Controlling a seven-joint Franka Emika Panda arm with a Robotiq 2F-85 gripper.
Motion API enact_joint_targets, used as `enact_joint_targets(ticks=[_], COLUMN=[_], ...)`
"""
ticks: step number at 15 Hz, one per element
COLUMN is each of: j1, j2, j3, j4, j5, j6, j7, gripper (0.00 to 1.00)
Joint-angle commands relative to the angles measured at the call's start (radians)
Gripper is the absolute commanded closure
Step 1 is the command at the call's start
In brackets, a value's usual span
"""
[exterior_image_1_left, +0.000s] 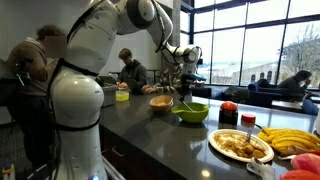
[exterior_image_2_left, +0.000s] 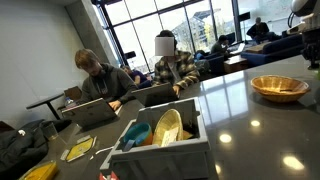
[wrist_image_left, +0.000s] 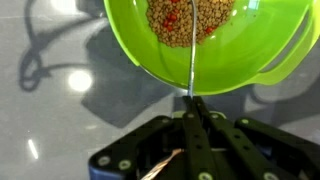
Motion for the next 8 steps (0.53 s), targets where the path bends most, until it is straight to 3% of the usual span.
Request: enact_joint_targets(ticks=[1, 4, 8], j1=[-0.005, -0.017, -0.075], j2=[0.003, -0.002, -0.008], j3=[-0.003, 0.004, 0.032], j4=[0.014, 0.024, 0.069], j5=[-0.012, 0.024, 0.245], j6=[0.006, 0.017, -0.032], j7=[-0.008, -0.014, -0.057], gripper=[0.99, 0.99, 0.99])
